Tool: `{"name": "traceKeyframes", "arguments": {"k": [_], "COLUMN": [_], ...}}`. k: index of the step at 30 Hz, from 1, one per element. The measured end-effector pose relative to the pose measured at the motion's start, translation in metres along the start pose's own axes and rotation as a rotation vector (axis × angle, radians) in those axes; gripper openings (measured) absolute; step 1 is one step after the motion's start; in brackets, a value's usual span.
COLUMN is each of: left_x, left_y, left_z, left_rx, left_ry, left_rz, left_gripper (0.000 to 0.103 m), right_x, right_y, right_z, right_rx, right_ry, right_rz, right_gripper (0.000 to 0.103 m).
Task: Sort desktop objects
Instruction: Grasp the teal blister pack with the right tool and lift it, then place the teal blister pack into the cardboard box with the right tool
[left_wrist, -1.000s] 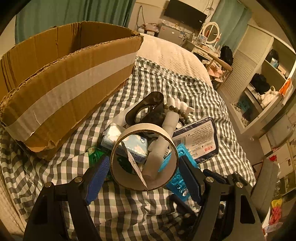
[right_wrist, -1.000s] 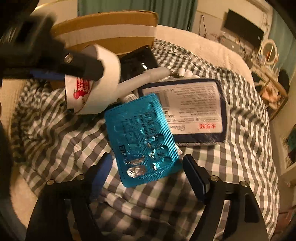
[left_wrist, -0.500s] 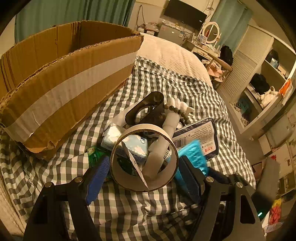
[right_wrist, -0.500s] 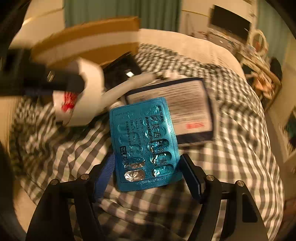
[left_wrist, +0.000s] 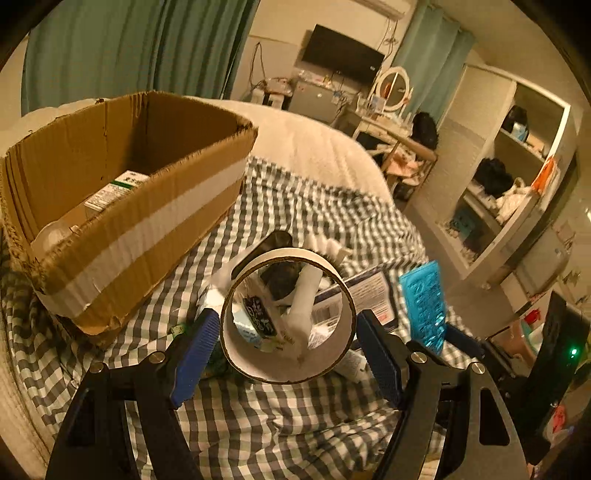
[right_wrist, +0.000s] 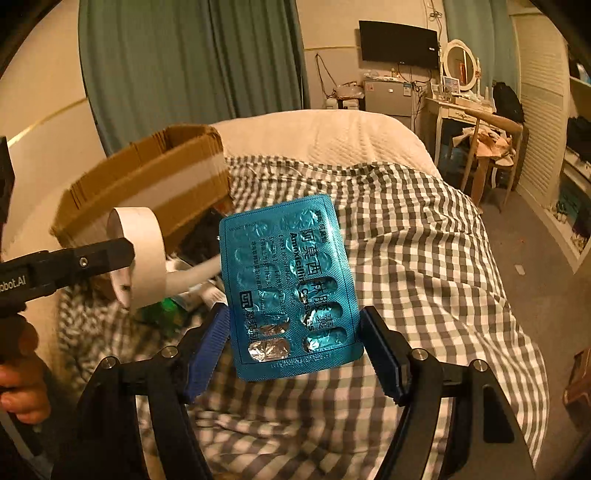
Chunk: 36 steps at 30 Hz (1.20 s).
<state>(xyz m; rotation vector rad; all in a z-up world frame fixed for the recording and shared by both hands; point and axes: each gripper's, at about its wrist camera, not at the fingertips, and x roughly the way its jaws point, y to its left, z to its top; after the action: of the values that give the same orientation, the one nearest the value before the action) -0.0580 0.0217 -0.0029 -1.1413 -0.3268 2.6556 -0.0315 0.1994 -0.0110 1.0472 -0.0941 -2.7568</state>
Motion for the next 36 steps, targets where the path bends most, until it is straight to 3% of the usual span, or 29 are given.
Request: {"name": "traceKeyframes", "arguments": {"k": [5, 8, 13, 16, 20, 23, 26, 33, 36], "left_x": [-0.027, -0.041, -0.042, -0.022, 0.013, 0.026, 0.037, 0.063, 0.063], "left_y": [0.007, 0.011, 0.022, 0.028, 0.032, 0.029, 0.021, 0.008, 0.005], "left_z": [0.014, 0.024, 0.027, 0.020, 0.002, -0.014, -0.031, -0.059, -0.061], "left_rx": [-0.029, -0.045, -0.045, -0.065, -0.104, -0.068, -0.017, 0.062, 0.082], "left_ry": [-0.069, -0.107, -0.104, 0.003, 0.190, 0.283, 0.377, 0.479, 0.465], "left_rz": [-0.040, -0.068, -0.090, -0.107, -0.063, -0.022, 0.027, 0.165, 0.181], "left_gripper": [0.078, 0.073, 0.073, 0.073, 0.077, 0.085, 0.087, 0.086, 0.085], "right_x": [-0.012, -0.023, -0.028, -0.025, -0.018, -0.015, -0.018, -0.024, -0.020], "right_y": [0.015, 0.026, 0.040, 0.045, 0.044, 0.038, 0.034, 0.027, 0.023], "right_z": [0.011, 0.019, 0.030, 0.023, 0.005, -0.008, -0.009, -0.013, -0.019], "right_rx": [-0.018, -0.020, -0.037, -0.047, -0.031, -0.014, -0.001, 0.034, 0.040], "right_ry": [-0.004, -0.015, -0.013, 0.014, 0.060, 0.085, 0.084, 0.063, 0.078], "right_rz": [0.000, 0.007, -0.024, -0.042, -0.054, -0.063, -0.066, -0.044, -0.039], "right_gripper": [0.071, 0.071, 0.071, 0.071, 0.072, 0.072, 0.072, 0.071, 0.061]}}
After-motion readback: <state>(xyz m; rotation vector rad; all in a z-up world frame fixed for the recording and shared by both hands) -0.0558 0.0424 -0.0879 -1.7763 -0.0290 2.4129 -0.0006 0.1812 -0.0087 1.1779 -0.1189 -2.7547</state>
